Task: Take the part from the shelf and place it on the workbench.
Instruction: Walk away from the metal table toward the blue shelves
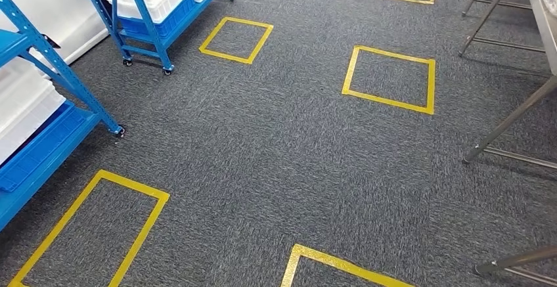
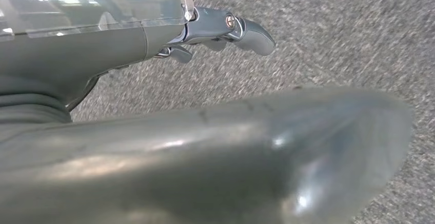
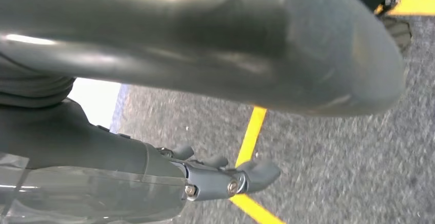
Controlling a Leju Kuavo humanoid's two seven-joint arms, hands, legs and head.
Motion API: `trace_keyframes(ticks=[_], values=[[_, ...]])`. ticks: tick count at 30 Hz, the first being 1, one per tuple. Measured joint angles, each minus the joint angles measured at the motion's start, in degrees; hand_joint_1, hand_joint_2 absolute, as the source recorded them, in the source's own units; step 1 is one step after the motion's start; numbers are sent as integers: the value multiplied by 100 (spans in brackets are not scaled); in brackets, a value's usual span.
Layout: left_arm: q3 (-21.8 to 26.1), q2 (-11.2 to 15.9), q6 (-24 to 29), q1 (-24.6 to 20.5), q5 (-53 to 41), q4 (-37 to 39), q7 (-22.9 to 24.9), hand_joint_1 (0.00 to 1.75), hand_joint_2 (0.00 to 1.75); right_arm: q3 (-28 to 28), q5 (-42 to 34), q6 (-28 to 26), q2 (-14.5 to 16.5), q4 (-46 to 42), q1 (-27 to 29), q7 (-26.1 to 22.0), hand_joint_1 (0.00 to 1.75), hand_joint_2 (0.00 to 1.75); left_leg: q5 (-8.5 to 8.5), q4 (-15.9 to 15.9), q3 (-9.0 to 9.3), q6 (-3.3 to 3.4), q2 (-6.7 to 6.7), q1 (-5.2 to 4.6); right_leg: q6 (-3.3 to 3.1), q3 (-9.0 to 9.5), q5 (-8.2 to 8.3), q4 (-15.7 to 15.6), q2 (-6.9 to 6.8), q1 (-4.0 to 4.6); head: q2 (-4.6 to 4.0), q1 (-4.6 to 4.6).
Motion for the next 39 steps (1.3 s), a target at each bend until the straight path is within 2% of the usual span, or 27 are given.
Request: trace_keyframes(ticks=[1,3,5,6,7,8,9,10,12,14,16,18,20,22,23,24,25,27,29,31,32,34,35,36,37,38,39], values=[[1,2,3,10,-1,-1,-1,0,0,-14,7,-1,1,0,-9,4,0,0,-6,11,-12,-32,-6,13,-41,10,9,-20,-66,4,0,-1],[2,5,8,19,-2,-2,-1,0,0,-42,17,-3,1,0,-10,13,0,0,-167,257,-131,-85,237,21,-125,35,23,-68,-210,4,0,-15],[2,7,9,3,-3,-2,-3,0,0,-63,32,-4,1,0,8,16,0,0,-531,936,-471,-127,577,35,-179,44,14,-87,-372,23,-1,-31],[2,7,9,-6,-3,-2,-4,0,0,-71,43,-4,1,0,15,16,0,0,-698,1330,-673,-149,648,48,-192,43,4,-85,-460,37,-1,-34],[2,7,9,-7,-3,-2,-6,0,0,-76,53,-4,1,0,18,15,0,0,-776,1602,-813,-165,674,57,-199,45,-7,-83,-543,49,-1,-33],[2,7,9,-2,-2,-2,-8,0,0,-83,62,-4,1,0,17,14,0,0,-744,1677,-854,-171,689,62,-201,51,-20,-81,-624,58,0,-32],[3,7,8,5,-2,-2,-9,0,0,-90,71,-4,1,0,13,10,0,0,-601,1505,-766,-166,713,62,-197,67,-35,-79,-700,66,0,-33],[3,8,8,12,-1,-2,-10,0,0,-96,80,-4,2,0,9,5,0,0,-393,1133,-571,-146,774,56,-191,92,-52,-79,-771,72,-1,-32],[4,14,8,6,1,-3,-15,0,0,-106,93,-3,3,1,5,-3,0,0,-83,327,-156,-63,1044,10,-156,148,-92,-78,-901,87,-1,-28],[4,20,5,-5,0,-4,-18,0,0,-108,97,-3,5,2,-3,-4,0,0,-25,21,-12,11,1185,-46,-97,189,-122,-80,-1006,88,0,-25],[5,25,3,3,-1,-4,-16,0,0,-109,101,-3,5,2,-29,-2,0,0,2,-16,4,61,1056,-47,-30,232,-145,-87,-1074,73,0,-25],[6,23,3,9,-1,-5,-10,0,0,-113,109,-4,5,2,-41,6,0,0,56,-99,52,119,924,-8,29,195,-270,66,-837,52,1,-16],[7,20,3,-4,-3,-7,-3,0,0,-122,114,-4,5,2,-28,20,0,0,91,-138,66,156,793,15,64,-83,-594,644,-471,32,0,-4],[7,19,2,-14,-8,-9,0,0,0,-144,115,-4,5,2,-16,33,0,0,94,-127,53,165,633,18,87,-476,-857,1365,-357,23,-1,0],[7,19,0,-11,-11,-9,1,0,0,-157,116,-4,5,2,-12,38,0,0,90,-116,53,161,542,21,99,-583,-831,1515,-346,18,0,0],[7,18,-2,-6,-13,-9,2,0,0,-172,119,-5,4,2,-11,40,0,0,83,-98,55,150,447,28,108,-582,-683,1434,-336,10,0,-1],[7,17,-4,-3,-14,-9,2,0,0,-184,124,-7,3,2,-10,41,0,0,69,-73,58,132,355,37,115,-469,-445,1125,-301,-5,0,0],[7,17,-6,-5,-19,-9,1,0,0,-201,147,-15,2,3,-5,42,0,0,30,-2,32,74,193,50,122,-170,-73,372,-40,-44,0,3],[7,18,-6,-9,-25,-9,-3,0,0,-206,179,-28,2,4,-9,40,0,0,11,42,-27,3,74,48,94,-57,7,49,142,-56,0,1],[7,19,-6,2,-28,-9,-7,0,0,-208,201,-45,1,4,-22,39,0,0,19,36,-65,-69,-25,60,21,-57,7,39,38,-40,0,-2],[7,19,-6,11,-29,-9,-8,0,0,-209,209,-52,0,4,-25,39,0,0,0,64,-81,-96,24,65,-22,-43,11,21,-32,-36,-1,-3],[7,19,-6,9,-31,-9,-13,0,0,-213,224,-68,-1,4,-18,37,0,0,-206,401,-237,-138,321,60,-107,-20,17,-17,-195,-36,0,-26],[7,18,-6,-1,-31,-9,-16,0,0,-216,236,-74,-1,4,-10,36,0,0,-389,742,-403,-152,509,58,-134,-15,10,-22,-280,-22,0,-36],[7,17,-6,-13,-31,-9,-17,0,0,-220,248,-81,-1,4,-3,34,0,0,-583,1146,-607,-167,616,61,-154,-15,0,-21,-369,-7,0,-45],[7,17,-6,-19,-31,-9,-19,0,0,-228,262,-85,-1,4,2,33,0,0,-724,1511,-792,-178,663,67,-164,-13,-11,-20,-462,8,-1,-43],[7,17,-6,-16,-31,-9,-19,0,0,-235,276,-90,-1,4,1,33,0,0,-755,1703,-890,-182,681,71,-168,-6,-23,-19,-550,20,-1,-43],[7,17,-7,-10,-31,-9,-21,0,0,-243,286,-95,-1,4,-3,32,0,0,-675,1675,-873,-177,695,72,-167,8,-36,-18,-632,29,-1,-44]])
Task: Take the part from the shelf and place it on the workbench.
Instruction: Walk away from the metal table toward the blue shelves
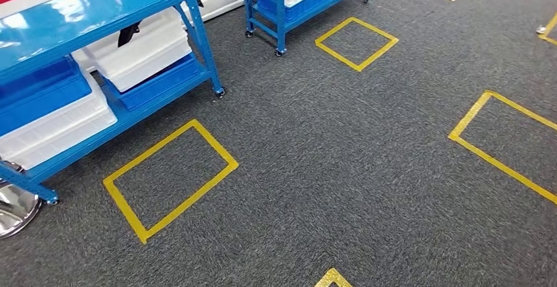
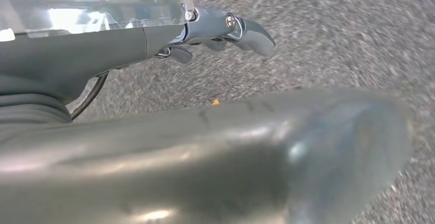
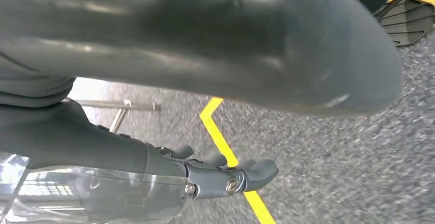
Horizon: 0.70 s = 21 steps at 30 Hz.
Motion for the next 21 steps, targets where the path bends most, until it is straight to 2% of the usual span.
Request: trace_keyframes(ticks=[1,2,4,5,7,8,9,10,11,12,13,14,15,16,17,19,20,21], values=[[1,0,-1,8,1,0,-4,0,0,-5,8,-4,0,0,-4,-1,0,0,177,-264,141,15,30,-2,6,24,-17,0,-77,6,1,0],[1,1,-1,11,1,0,-8,0,0,-8,14,-7,1,0,-7,-2,0,0,392,-684,367,44,115,-12,16,54,-36,0,-148,11,1,-1],[2,2,-3,-1,2,0,-21,0,0,-10,20,-11,2,0,-10,-7,0,0,637,-1390,733,118,325,-63,61,105,-77,1,-271,30,2,3],[2,2,-5,-6,2,0,-26,0,0,-11,22,-13,2,0,-15,-10,0,0,665,-1550,805,152,388,-89,90,123,-92,-1,-322,35,1,4],[2,3,-11,3,2,0,-33,0,0,-12,32,-16,2,-1,-48,-12,0,0,662,-1615,808,210,312,-112,155,169,-106,-26,-419,37,1,5],[2,0,-13,16,2,0,-34,0,0,-15,39,-18,2,-1,-65,-10,0,0,682,-1653,834,237,256,-97,188,198,-122,-26,-396,29,1,7],[2,-4,-12,25,1,0,-35,0,0,-21,51,-19,2,-2,-75,-9,0,0,710,-1696,865,273,196,-77,217,196,-178,27,-288,22,2,10],[2,-9,-10,22,1,0,-37,0,0,-32,67,-20,2,-2,-77,-8,0,0,739,-1739,894,304,138,-55,237,133,-293,189,-124,16,2,16],[2,-14,-7,14,-1,-1,-38,0,0,-48,86,-21,2,-2,-68,-6,0,0,760,-1758,911,324,79,-39,251,-2,-454,470,68,2,2,22],[2,-16,-3,2,-1,-1,-38,0,0,-67,104,-21,2,-1,-62,-6,0,0,766,-1762,905,341,14,-37,256,-201,-639,845,203,-1,1,27],[2,-16,1,-6,-2,-2,-38,0,0,-86,119,-21,2,-1,-57,-4,0,0,767,-1760,899,345,-61,-39,264,-410,-779,1225,263,-4,1,31],[2,-17,4,-7,-2,-2,-38,0,0,-101,130,-22,2,0,-53,-2,0,0,764,-1757,900,346,-144,-41,272,-565,-817,1475,282,-6,1,31],[2,-17,7,-3,-2,-2,-38,0,0,-112,136,-25,2,0,-49,-1,0,0,759,-1753,909,343,-231,-41,277,-629,-735,1525,289,-9,1,32],[2,-18,9,1,-2,-2,-38,0,0,-119,141,-29,2,0,-46,1,0,0,751,-1746,922,335,-321,-39,276,-582,-540,1342,305,-13,2,32],[2,-19,11,4,-2,-2,-38,0,0,-124,147,-33,2,0,-43,1,0,0,740,-1736,937,321,-407,-35,271,-443,-282,973,357,-23,1,32],[2,-22,13,0,-3,-2,-38,0,0,-139,160,-38,2,0,-34,1,0,0,710,-1700,923,272,-559,-35,248,-161,55,263,632,-47,1,30],[2,-22,15,-4,-3,-2,-38,0,0,-146,167,-39,1,0,-33,0,0,0,701,-1684,906,240,-619,-35,232,-91,116,74,734,-51,1,28],[2,-23,16,-3,-4,-2,-39,0,0,-151,174,-41,1,0,-35,0,0,0,698,-1679,880,205,-674,-34,209,-73,105,18,787,-44,2,27]])
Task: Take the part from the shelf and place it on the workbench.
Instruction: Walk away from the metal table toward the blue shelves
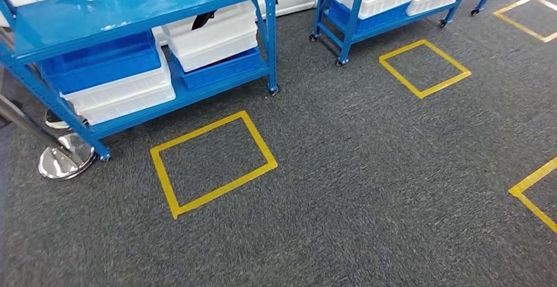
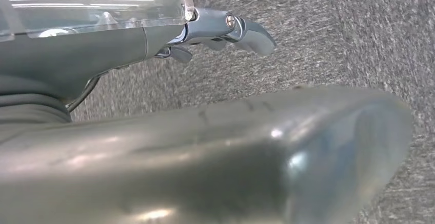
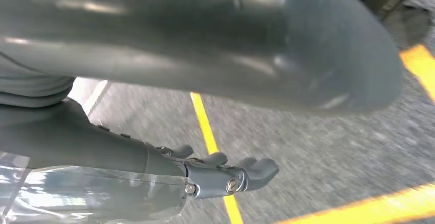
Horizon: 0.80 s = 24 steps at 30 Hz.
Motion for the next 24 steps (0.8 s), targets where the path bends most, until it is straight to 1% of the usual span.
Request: trace_keyframes(ticks=[1,2,3,4,5,6,7,8,9,10,11,12,13,14,15,16,17,18,19,20,21,22,23,24], values=[[0,0,2,4,-1,0,-1,0,0,-2,8,-2,0,-1,-6,0,0,0,3,-1,-12,-35,-57,3,-30,2,5,-10,-60,12,-1,-1],[0,1,3,11,-3,0,-2,0,0,-5,13,-4,2,-1,-11,0,0,0,0,2,-23,-67,-84,9,-66,14,8,-22,-138,8,-1,0],[0,1,4,17,-7,0,-4,0,0,-8,20,-8,3,-1,-12,1,0,0,-37,53,-47,-96,-12,3,-109,33,8,-42,-213,3,-1,-7],[0,1,5,15,-11,0,-6,0,0,-14,26,-12,4,-2,-8,0,0,0,-130,198,-111,-123,130,-1,-149,50,10,-64,-297,-5,-1,-20],[0,1,5,6,-15,-1,-8,0,0,-24,33,-15,6,-2,-1,0,0,0,-287,473,-237,-147,316,-3,-185,64,7,-82,-387,-6,0,-32],[0,-1,4,-3,-16,-1,-13,0,0,-36,42,-19,5,-2,8,1,0,0,-481,845,-423,-169,497,-2,-209,71,-5,-85,-473,7,0,-43],[0,-1,4,-12,-17,-1,-17,0,0,-48,48,-19,5,-2,14,0,0,0,-664,1254,-631,-187,594,9,-224,74,-18,-82,-567,21,-1,-47],[0,-1,4,-14,-17,-1,-22,0,0,-58,54,-19,5,-2,15,1,0,0,-772,1575,-796,-202,641,19,-230,78,-32,-79,-661,32,-1,-46],[0,-1,4,-10,-18,-1,-25,0,0,-65,60,-18,5,-2,14,1,0,0,-766,1700,-864,-210,663,27,-230,85,-46,-75,-747,38,-1,-47],[0,-1,4,-2,-19,-1,-26,0,0,-70,66,-17,5,-2,10,1,0,0,-644,1587,-807,-211,685,33,-224,99,-61,-71,-826,40,-1,-47],[1,-1,6,6,-22,-1,-26,0,0,-77,72,-16,5,-2,6,0,0,0,-441,1253,-633,-202,730,36,-213,122,-79,-68,-899,41,-1,-47],[1,1,9,8,-27,-1,-26,0,0,-84,80,-14,6,-2,4,0,0,0,-247,804,-405,-176,863,28,-197,150,-99,-65,-967,45,-1,-47],[1,2,13,3,-33,-1,-28,0,0,-90,91,-11,7,-2,3,-2,0,0,-105,421,-208,-140,989,10,-173,177,-122,-63,-1031,56,-1,-44],[1,3,16,-4,-41,-1,-32,0,0,-95,102,-9,7,-2,0,-4,0,0,-32,165,-84,-101,1087,-11,-142,202,-141,-63,-1084,64,-1,-43],[0,3,19,-8,-45,-1,-37,0,0,-98,115,-10,8,-2,-6,-7,0,0,-22,51,-38,-65,1143,-33,-109,222,-155,-67,-1134,70,-1,-39],[0,3,19,-7,-49,-1,-42,0,0,-99,126,-21,8,-2,-17,-10,0,0,-24,46,-44,-36,1093,-47,-76,242,-162,-79,-1183,71,-1,-39],[0,3,19,-3,-49,-1,-48,0,0,-100,128,-42,8,-2,-35,-20,0,0,-11,24,-33,-4,1028,-42,-43,265,-168,-92,-1229,73,-1,-39],[0,1,19,4,-44,-1,-56,0,0,-104,119,-75,8,-2,-47,-31,0,0,9,-13,-10,26,973,-28,-8,278,-195,-75,-1174,64,-1,-35],[0,-2,18,7,-37,-1,-66,0,0,-115,99,-120,8,-2,-53,-44,0,0,30,-51,14,63,923,-9,22,248,-267,21,-1039,56,-1,-29],[1,-4,17,3,-27,-1,-76,0,0,-130,75,-162,8,-2,-55,-56,0,0,47,-86,38,95,876,11,49,145,-399,244,-859,48,-1,-20],[1,-7,15,-1,-18,-1,-85,0,0,-146,52,-197,8,-2,-48,-58,0,0,47,-100,43,121,836,18,68,-29,-567,585,-660,32,-1,-12],[1,-8,11,-8,-12,-2,-91,0,0,-165,35,-220,8,-2,-43,-57,0,0,35,-97,43,142,794,17,79,-254,-733,992,-551,29,-1,-5],[1,-8,7,-11,-8,-2,-94,0,0,-186,25,-229,8,-2,-39,-54,0,0,19,-91,49,152,746,14,91,-468,-832,1347,-510,28,-1,-3],[1,-8,3,-9,-7,-2,-97,0,0,-208,19,-233,7,-2,-34,-51,0,0,-4,-84,67,155,701,10,99,-607,-820,1539,-499,28,-1,-2]])
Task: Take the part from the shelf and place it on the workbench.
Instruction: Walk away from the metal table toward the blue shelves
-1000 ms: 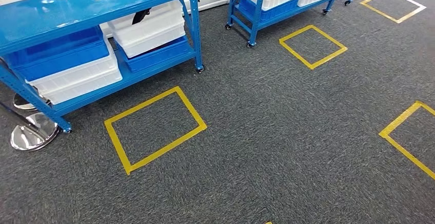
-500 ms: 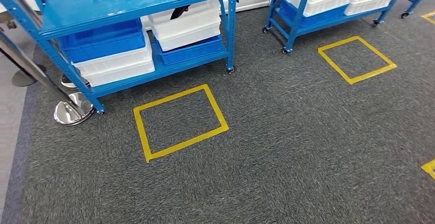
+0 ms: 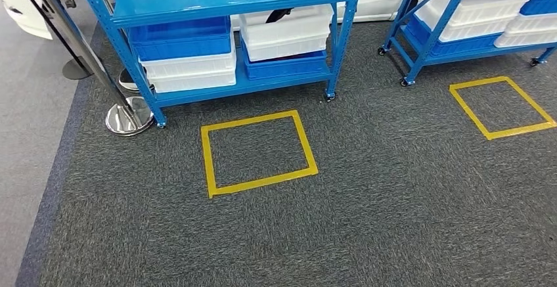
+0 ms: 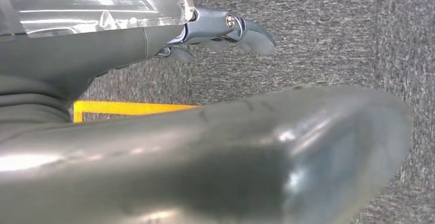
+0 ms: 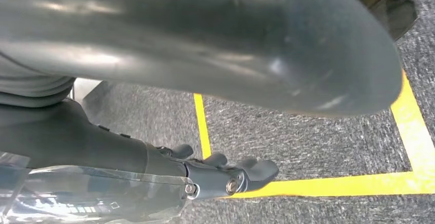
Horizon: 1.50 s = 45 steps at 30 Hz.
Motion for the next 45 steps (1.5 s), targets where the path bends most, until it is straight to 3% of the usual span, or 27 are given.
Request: trace_keyframes(ticks=[1,3,5,9,11,12,14,15,16,17,19,20,24,26,28,30,31,32,33,34,35,36,37,40,41,43,45], values=[[1,-1,-2,6,1,1,-1,0,0,-21,-5,-1,-1,0,4,1,0,0,-25,8,29,-7,-43,-1,4,-37,127,-20,2,-2,0,1],[1,-3,-2,15,1,1,-2,0,0,-50,-12,-1,-5,0,10,0,0,0,-97,26,114,-43,-110,2,-2,204,621,-688,10,-19,1,2],[0,-4,-2,12,2,0,-2,0,0,-74,-20,1,-8,1,7,-1,0,0,-182,57,161,-108,-148,-16,-38,476,887,-1342,48,-21,0,7],[-1,-4,-2,7,2,-1,-5,0,0,-108,-31,14,-7,0,5,-2,0,0,-283,83,189,-231,-156,-22,-193,563,810,-1499,66,-2,1,-3],[0,-4,-2,6,1,-1,-6,0,0,-135,-42,27,-7,0,18,-2,0,0,-433,372,93,-291,-109,-10,-276,641,762,-1525,36,-13,0,-17],[0,-4,-2,5,0,-1,-7,0,0,-148,-45,33,-7,0,22,-3,0,0,-564,694,-66,-314,-78,-2,-307,684,732,-1534,18,-15,0,-26],[-1,-7,-2,4,-4,-1,-7,0,0,-167,-48,40,-8,0,25,-3,0,0,-824,1509,-568,-342,-42,7,-341,763,652,-1534,-7,0,0,-36],[-1,-7,-2,11,-6,-1,-4,0,0,-173,-49,50,-8,0,25,-3,0,0,-835,1777,-780,-342,-35,10,-343,816,605,-1534,-11,9,0,-38],[0,-7,-2,20,-8,-1,-2,0,0,-175,-49,61,-7,0,25,-4,0,0,-719,1832,-894,-331,-31,9,-343,881,553,-1534,-12,18,0,-37],[1,-7,-2,29,-8,-1,1,0,0,-177,-50,73,-7,0,26,-8,0,0,-486,1652,-891,-307,-30,4,-339,958,496,-1535,-12,26,1,-38],[2,-3,-2,40,-1,-2,11,0,0,-182,-57,99,0,2,33,-20,0,0,40,925,-671,-215,-11,-29,-322,1110,378,-1543,-19,37,1,-31],[2,0,-2,39,2,-3,15,0,0,-188,-74,121,6,3,35,-26,0,0,169,615,-549,-163,5,-56,-297,1158,328,-1549,-12,38,1,-24],[2,4,-11,37,-8,-7,30,0,0,-292,-248,282,21,7,-7,-16,0,0,95,234,-323,-39,51,-111,-143,1234,329,-1489,-2,17,1,8],[2,1,-16,41,-7,-8,36,0,0,-341,-269,319,21,7,-29,-13,0,0,55,110,-160,15,54,-82,-87,1086,353,-1131,7,13,1,13],[2,-3,-19,31,1,-9,41,0,0,-353,-226,310,22,8,-39,-15,0,87,-6,55,-27,49,56,-67,-53,658,152,-486,15,6,1,16],[2,-9,-19,28,5,-9,50,0,0,-356,-174,290,23,9,-35,-16,0,87,-99,50,74,57,50,-65,-20,200,-122,10,15,-2,1,18],[3,-14,-19,33,4,-9,54,0,0,-357,-159,285,23,9,-26,-16,0,44,-155,50,143,51,54,-61,-11,66,-137,41,12,-5,1,19],[3,-22,-19,38,4,-9,57,0,0,-361,-157,288,23,9,-19,-15,0,0,-216,50,222,39,61,-57,-8,21,-27,-100,4,-7,1,20],[4,-28,-19,44,4,-9,59,0,0,-368,-164,294,23,9,-14,-15,0,0,-285,49,312,21,81,-52,-14,48,220,-401,-31,-6,1,22],[4,-33,-19,53,4,-9,61,0,0,-381,-176,299,23,9,-9,-14,0,44,-360,50,399,-3,113,-54,-40,98,567,-767,-128,4,0,26],[4,-37,-18,61,5,-9,63,0,0,-400,-188,304,23,9,-16,-15,0,87,-434,55,466,-33,136,-62,-79,144,809,-1065,-209,19,-1,27],[5,-37,-18,61,4,-10,64,0,0,-419,-191,302,23,8,-27,-15,0,131,-501,55,515,-69,169,-72,-127,172,986,-1263,-269,37,-1,25],[5,-37,-17,59,3,-10,65,0,0,-433,-183,296,24,8,-36,-16,0,175,-545,62,562,-107,199,-83,-176,173,1058,-1346,-292,51,-1,23],[7,-31,-15,36,2,-13,69,0,0,-446,-139,271,32,8,-36,-16,0,175,-524,251,592,-211,222,-83,-290,278,994,-1392,-170,40,1,17],[7,-30,-15,32,2,-13,70,0,0,-450,-129,265,36,8,-31,-17,0,175,-501,490,475,-239,184,-73,-322,348,967,-1421,-148,30,1,5],[7,-28,-16,26,-3,-14,70,0,0,-456,-108,256,40,7,-30,-24,0,87,-608,1187,46,-288,99,-40,-364,483,909,-1485,-114,19,1,-13],[6,-28,-17,34,-9,-14,71,0,0,-458,-84,254,40,7,-36,-32,0,0,-981,1735,-432,-327,68,-16,-375,597,829,-1516,-61,19,1,-19]])
